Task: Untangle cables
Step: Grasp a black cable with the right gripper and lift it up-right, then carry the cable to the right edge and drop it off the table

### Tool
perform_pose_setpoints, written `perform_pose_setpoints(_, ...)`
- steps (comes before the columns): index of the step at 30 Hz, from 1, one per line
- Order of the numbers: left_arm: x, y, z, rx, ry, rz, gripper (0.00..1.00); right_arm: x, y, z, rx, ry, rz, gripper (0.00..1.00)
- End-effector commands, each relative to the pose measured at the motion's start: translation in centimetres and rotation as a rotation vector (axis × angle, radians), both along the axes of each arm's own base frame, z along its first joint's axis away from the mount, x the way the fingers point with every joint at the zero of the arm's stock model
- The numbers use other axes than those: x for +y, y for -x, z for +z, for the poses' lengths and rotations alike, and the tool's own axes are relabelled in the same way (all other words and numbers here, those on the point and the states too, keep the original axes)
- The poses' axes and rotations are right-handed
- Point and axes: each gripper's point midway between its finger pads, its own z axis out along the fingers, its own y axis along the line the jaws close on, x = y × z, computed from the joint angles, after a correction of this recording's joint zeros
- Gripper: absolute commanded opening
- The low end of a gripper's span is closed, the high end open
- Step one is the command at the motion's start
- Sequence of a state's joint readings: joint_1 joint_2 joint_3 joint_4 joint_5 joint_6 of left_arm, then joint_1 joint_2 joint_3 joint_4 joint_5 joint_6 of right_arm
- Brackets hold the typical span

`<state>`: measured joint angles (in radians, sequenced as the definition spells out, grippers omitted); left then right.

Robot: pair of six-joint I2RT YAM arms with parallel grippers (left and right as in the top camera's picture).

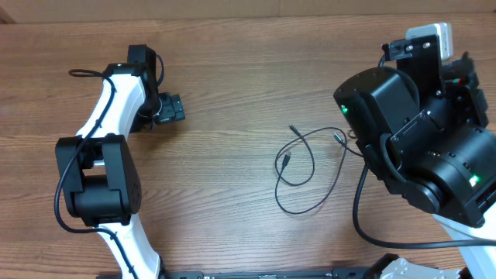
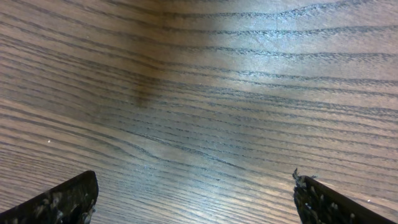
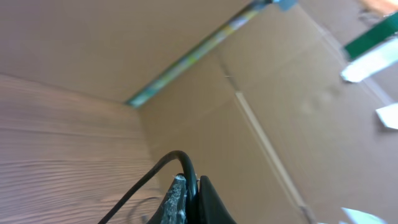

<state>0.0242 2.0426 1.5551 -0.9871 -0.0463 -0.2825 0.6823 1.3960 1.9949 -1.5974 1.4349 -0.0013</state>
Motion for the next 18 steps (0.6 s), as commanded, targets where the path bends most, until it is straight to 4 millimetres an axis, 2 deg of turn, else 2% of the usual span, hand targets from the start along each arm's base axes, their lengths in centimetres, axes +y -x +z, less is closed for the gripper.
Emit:
perform_pose_setpoints(1, 0.2, 0.1, -0.2, 0.004, -0.008, 0.013, 1.0, -1.4, 1.4, 2.4, -0.054, 0.102, -0.078, 0.04)
perform_pose_setpoints(5, 0.2, 0.1, -0.2, 0.004, -0.008, 0.013, 0.99, -0.8, 0.8, 1.5, -0.031, 0.049, -0.035, 0.04)
perform_pose_setpoints(8, 0.2, 0.1, -0.2, 0.004, -0.008, 0.013, 1.0, 0.6, -0.1, -1.0, 0.076, -0.039, 0.072, 0.04)
perform_pose_setpoints(12, 0.2, 0.1, -0.2, 0.004, -0.008, 0.013, 1.0, 2.1, -0.1, -4.1, 0.232, -0.117, 0.181, 0.04)
perform_pose_setpoints(18, 0.2, 0.1, -0.2, 0.004, -0.008, 0.013, 1.0, 1.5, 0.0, -4.6, 0.255, -0.129, 0.165, 0.04)
